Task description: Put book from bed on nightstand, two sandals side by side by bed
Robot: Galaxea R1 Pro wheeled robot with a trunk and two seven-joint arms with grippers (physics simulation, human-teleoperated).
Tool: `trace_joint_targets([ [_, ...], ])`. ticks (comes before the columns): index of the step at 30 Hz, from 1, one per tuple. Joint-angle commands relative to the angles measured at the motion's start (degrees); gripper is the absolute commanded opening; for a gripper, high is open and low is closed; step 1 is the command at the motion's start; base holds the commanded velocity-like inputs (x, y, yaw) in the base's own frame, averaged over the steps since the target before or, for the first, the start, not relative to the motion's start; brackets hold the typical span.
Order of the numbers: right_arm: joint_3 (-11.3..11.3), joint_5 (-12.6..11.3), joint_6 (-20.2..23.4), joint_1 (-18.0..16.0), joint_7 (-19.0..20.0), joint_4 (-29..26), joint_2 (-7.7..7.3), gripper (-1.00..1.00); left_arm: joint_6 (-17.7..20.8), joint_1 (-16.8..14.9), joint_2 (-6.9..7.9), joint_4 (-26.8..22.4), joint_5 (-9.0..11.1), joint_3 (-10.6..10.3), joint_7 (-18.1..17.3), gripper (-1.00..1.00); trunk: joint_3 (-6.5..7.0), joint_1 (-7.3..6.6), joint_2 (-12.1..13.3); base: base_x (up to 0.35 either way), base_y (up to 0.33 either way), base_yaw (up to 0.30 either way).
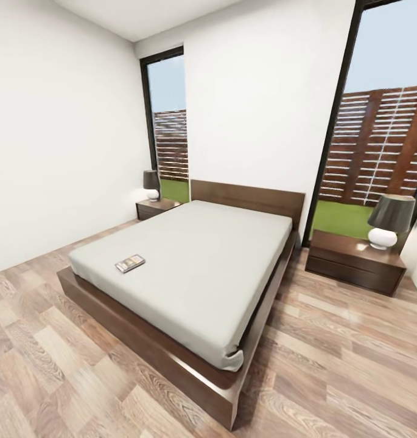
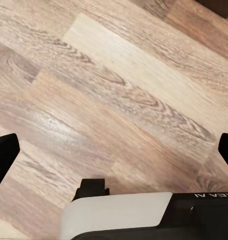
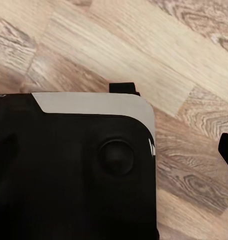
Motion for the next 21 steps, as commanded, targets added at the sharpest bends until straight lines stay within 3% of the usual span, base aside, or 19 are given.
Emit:
trace_joint_targets([
  [1, -0.22, -0.03, -0.12, -0.02, 0.05, 0.01, 0.01, 1.0, -0.09, 0.01, -0.01, -0.05, 0.04, 0.01, -0.01, 1.0, -0.05, 0.0, -0.03, 0.031, 0.0, 0.28],
  [21, -0.22, -0.01, -0.12, -0.02, 0.05, 0.01, 0.01, 1.0, -0.1, 0.01, -0.01, -0.05, 0.04, 0.01, -0.01, 1.0, -0.05, 0.0, -0.03, 0.003, 0.0, 0.291],
])
